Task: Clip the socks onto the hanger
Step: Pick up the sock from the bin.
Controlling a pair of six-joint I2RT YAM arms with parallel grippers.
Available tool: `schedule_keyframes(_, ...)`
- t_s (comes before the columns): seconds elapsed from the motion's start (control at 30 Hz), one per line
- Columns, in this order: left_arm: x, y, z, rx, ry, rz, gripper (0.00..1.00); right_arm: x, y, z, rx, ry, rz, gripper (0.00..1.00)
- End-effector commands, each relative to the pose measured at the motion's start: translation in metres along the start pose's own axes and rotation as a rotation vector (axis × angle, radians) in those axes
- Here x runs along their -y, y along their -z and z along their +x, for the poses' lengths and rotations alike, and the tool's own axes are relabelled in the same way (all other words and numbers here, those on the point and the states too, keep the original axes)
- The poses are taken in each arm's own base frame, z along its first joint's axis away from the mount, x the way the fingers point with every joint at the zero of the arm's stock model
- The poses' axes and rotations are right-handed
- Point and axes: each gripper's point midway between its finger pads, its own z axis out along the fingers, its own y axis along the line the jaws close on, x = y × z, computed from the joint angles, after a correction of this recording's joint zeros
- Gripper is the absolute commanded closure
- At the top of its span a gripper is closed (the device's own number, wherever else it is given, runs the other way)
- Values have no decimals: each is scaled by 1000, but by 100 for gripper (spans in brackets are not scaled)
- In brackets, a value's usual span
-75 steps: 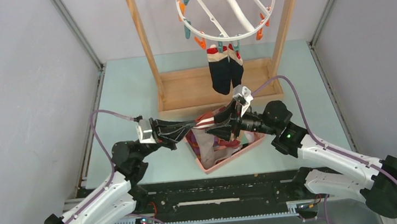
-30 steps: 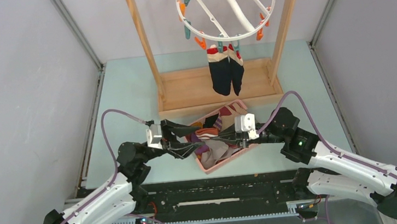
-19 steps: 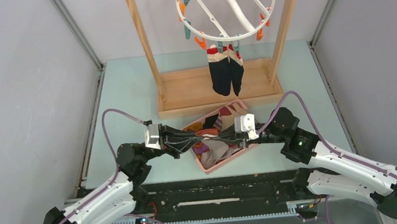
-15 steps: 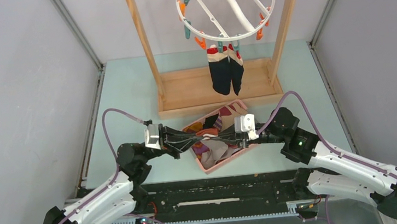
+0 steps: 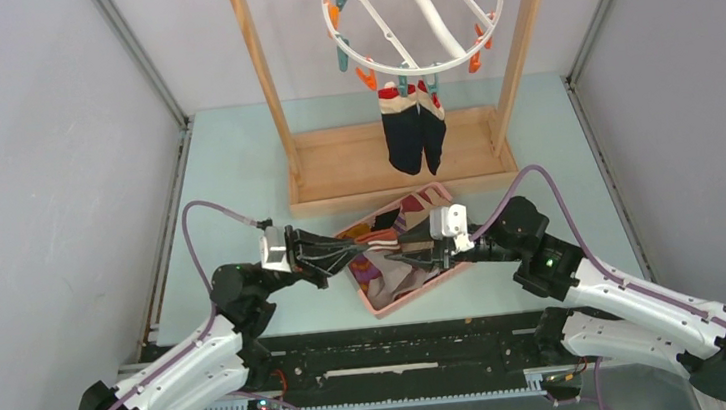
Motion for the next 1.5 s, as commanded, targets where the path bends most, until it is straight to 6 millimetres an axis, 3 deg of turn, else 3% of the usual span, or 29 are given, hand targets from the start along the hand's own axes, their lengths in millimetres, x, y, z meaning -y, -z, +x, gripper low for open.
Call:
schedule_keyframes(0.0,-1,-7,-22,53,-35,-11,100,7,1,-39,105,17,30,63)
schedule_keyframes(0.3,-4,-7,-22,51,-30,-27,100,13,2,-47,133,7,65,67)
schedule_keyframes(0.53,-7,-7,-23,52,-20,-43,99,15,-3,-46,134,-7,82,98)
schedule_keyframes(0.57,-8,-7,-22,51,-14,-50,96,17,-3,-45,128,-6,97,100)
schedule_keyframes(0.7,-18,-5,-25,71,29,-124,66,32,4,-41,94,23,198,100)
schedule_keyframes(0.8,-50,5,-31,116,151,-321,40,52,19,-39,65,65,327,100)
schedule_keyframes(0.9,-67,10,-43,146,201,-385,20,69,37,-40,67,72,441,100)
schedule_keyframes(0.97,-77,8,-54,170,224,-409,12,77,45,-37,64,53,482,100)
schedule_keyframes(1.2,-138,-15,-74,143,313,-606,1,99,60,-20,38,-65,576,100)
schedule_keyframes(1.47,-198,-49,-88,80,339,-729,9,108,70,-14,47,-125,622,100)
